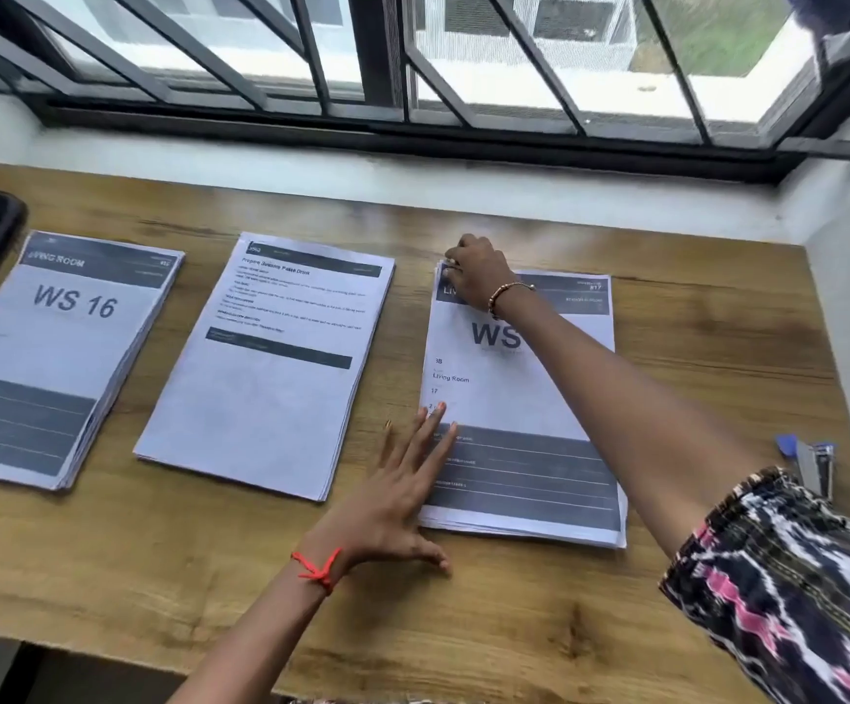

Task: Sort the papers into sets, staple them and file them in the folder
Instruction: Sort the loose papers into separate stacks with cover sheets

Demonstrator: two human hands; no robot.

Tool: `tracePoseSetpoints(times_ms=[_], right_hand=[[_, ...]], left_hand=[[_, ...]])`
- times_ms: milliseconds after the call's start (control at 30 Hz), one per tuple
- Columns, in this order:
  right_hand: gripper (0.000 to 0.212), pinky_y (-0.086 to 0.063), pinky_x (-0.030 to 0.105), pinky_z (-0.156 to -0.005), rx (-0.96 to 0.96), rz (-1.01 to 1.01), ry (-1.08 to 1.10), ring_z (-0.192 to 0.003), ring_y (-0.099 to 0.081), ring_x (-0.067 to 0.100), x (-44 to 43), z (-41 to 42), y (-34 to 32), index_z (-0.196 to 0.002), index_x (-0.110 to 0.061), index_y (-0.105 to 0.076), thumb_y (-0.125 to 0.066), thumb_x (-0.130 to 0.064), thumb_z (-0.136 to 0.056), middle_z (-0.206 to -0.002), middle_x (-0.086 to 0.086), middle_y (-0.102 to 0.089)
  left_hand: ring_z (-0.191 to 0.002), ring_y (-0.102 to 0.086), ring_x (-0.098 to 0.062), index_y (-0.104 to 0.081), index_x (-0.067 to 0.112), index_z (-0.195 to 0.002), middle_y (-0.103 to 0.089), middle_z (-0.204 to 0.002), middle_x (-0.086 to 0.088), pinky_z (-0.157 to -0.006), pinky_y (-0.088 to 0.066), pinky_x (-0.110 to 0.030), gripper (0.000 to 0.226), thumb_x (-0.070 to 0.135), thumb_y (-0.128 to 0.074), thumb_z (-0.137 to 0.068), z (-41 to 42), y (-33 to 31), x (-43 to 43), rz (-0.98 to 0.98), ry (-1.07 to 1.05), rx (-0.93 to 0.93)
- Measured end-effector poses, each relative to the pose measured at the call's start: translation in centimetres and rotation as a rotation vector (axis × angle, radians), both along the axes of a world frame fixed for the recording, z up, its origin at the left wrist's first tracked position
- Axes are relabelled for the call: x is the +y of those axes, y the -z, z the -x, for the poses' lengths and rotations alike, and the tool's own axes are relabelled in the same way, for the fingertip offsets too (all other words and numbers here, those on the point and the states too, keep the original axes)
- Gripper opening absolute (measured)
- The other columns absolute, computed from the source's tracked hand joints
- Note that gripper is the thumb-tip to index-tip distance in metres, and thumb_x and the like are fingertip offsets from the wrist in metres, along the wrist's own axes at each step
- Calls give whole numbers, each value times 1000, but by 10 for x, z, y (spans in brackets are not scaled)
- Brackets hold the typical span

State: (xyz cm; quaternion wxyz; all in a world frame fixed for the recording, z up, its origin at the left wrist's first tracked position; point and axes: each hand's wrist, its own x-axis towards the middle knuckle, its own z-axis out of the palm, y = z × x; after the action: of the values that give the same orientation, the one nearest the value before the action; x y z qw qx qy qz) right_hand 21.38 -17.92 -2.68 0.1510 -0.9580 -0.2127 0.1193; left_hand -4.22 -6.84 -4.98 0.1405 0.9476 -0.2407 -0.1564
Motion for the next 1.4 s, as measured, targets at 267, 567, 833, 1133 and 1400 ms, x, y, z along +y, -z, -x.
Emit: tracePoseSetpoints(times_ms=[267,567,833,1133,1400], right_hand=[[29,-37,40,-96,11,-15,-4,-117,-37,32,3,3,4,-112,3,-59,-44,-14,-93,-123,17,-46],[30,-36,39,-98,38,-46,-22,-118,-37,31,1,1,4,-115,1,-59,-46,-16,-94,-124,17,-45],[36,-35,38,-99,-13,-64,-16,-122,-36,30,-1,6,10,-126,-3,-52,-52,-16,-92,-127,16,-43],[41,-31,36,-98,-147,50,-71,-124,-33,29,-5,17,17,-135,-7,-39,-38,-24,-98,-135,13,-36],[45,-17,33,-109,-254,-7,-40,-134,-24,27,-8,30,40,-143,-10,-28,-31,-23,-100,-144,10,-29]], left_hand=[[-143,16,-16,10,14,-148,18,-156,-2,-116,9,-29,121,83,-44,-64,5,7,5,123,-122,-3],[-143,10,-8,-6,5,-149,-7,-154,-12,-115,9,-25,112,82,-29,-71,2,7,3,64,-183,35],[-134,28,6,18,10,-142,24,-151,0,-109,17,-10,124,78,-49,-62,4,4,5,215,-213,41],[-141,19,-3,23,20,-142,26,-152,8,-112,16,-17,121,83,-44,-64,3,18,8,174,-188,-4],[-144,-6,-21,-17,1,-146,-14,-154,-14,-115,-9,-34,98,76,-27,-83,2,18,6,136,-185,-110]])
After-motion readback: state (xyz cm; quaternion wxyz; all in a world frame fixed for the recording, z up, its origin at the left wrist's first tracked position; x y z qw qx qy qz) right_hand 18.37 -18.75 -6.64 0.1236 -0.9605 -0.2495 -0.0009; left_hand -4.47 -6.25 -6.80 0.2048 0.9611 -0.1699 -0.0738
